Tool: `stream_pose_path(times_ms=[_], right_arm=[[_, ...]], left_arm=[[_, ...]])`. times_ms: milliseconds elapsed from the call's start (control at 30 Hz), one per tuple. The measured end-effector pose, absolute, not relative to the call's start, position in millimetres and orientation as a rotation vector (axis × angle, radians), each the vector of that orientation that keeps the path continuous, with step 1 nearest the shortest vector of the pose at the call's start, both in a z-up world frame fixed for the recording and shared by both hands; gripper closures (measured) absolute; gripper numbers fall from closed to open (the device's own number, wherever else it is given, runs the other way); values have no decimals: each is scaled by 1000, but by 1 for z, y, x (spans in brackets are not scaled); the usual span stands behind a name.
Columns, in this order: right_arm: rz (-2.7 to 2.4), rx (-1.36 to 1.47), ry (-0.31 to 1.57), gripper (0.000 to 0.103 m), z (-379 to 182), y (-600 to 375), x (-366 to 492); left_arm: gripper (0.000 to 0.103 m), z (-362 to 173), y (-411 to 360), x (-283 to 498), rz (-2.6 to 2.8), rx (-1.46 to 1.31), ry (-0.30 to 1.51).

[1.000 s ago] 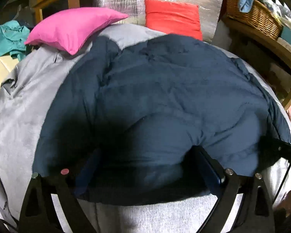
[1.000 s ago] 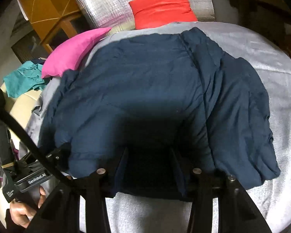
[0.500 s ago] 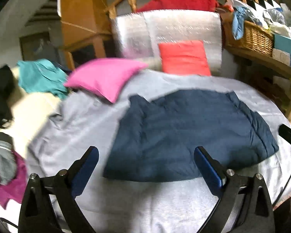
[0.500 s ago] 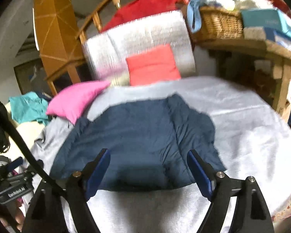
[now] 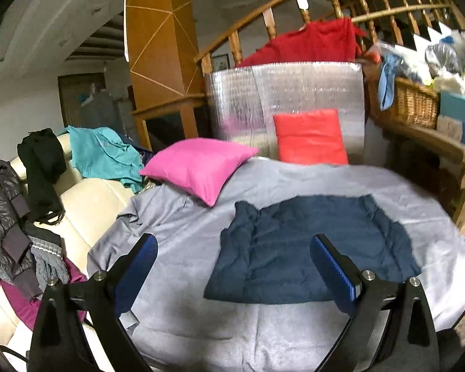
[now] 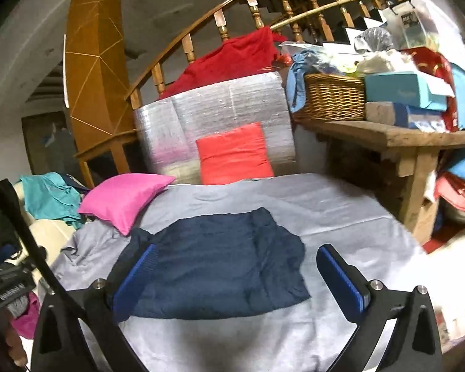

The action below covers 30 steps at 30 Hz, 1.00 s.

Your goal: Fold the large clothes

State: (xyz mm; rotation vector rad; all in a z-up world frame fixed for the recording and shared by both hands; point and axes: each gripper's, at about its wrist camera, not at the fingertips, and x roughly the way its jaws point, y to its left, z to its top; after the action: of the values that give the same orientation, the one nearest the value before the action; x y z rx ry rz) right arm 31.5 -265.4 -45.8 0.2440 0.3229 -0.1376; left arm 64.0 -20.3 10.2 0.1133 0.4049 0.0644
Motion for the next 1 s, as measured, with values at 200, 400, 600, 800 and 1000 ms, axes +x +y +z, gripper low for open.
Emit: stream_pose_path(times_ms=[200, 400, 600, 800, 1000], right_arm=[[-166, 205, 359, 0, -36, -258, 17], [-194, 177, 369, 0, -33, -245, 6], [-191, 171, 391, 0, -37, -232, 6], [-177, 175, 412, 0, -45, -213, 6], [-171, 163, 414, 0, -45, -199, 6]], left_arm=[[4, 31, -18, 43, 59, 55, 381], [4, 44, -20, 28, 97, 84, 338], [4, 53, -14, 23, 102, 58, 332], [4, 54, -12, 21, 105, 54, 332], [4, 55, -12, 19, 105, 61, 326]])
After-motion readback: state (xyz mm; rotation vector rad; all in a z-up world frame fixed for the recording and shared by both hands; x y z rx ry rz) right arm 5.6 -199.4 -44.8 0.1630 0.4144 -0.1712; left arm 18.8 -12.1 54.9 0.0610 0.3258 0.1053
